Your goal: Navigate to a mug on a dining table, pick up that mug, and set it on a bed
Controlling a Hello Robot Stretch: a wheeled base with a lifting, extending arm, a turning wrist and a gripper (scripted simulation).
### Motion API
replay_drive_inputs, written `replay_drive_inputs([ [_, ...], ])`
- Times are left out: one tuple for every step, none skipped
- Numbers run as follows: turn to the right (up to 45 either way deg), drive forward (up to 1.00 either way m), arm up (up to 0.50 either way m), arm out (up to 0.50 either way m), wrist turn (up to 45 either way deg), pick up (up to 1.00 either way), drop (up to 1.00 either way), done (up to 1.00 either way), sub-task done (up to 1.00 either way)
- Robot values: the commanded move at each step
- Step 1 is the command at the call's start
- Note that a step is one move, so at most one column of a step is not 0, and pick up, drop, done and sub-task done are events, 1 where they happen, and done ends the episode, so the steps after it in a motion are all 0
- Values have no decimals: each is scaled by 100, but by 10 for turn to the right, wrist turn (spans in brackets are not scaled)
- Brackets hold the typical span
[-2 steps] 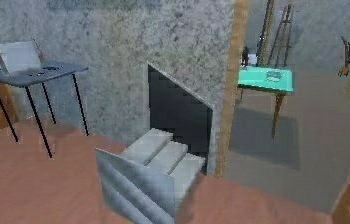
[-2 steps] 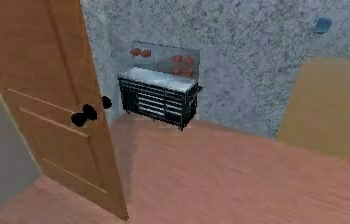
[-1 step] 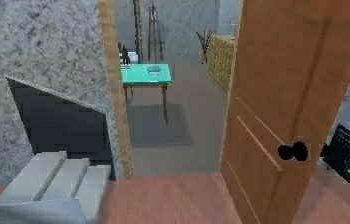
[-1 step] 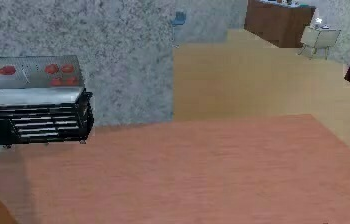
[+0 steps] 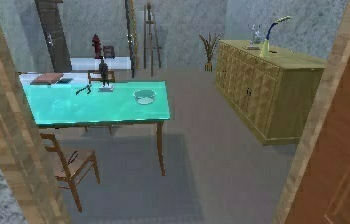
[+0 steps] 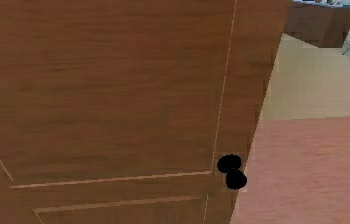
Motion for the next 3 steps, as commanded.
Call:
replay_drive_inputs([
  [30, 0, 0, 0, 0, 0, 0, 0, 0],
  [0, 75, 0, 0, 0, 0, 0, 0, 0],
  [450, 0, 0, 0, 0, 0, 0, 0, 0],
])
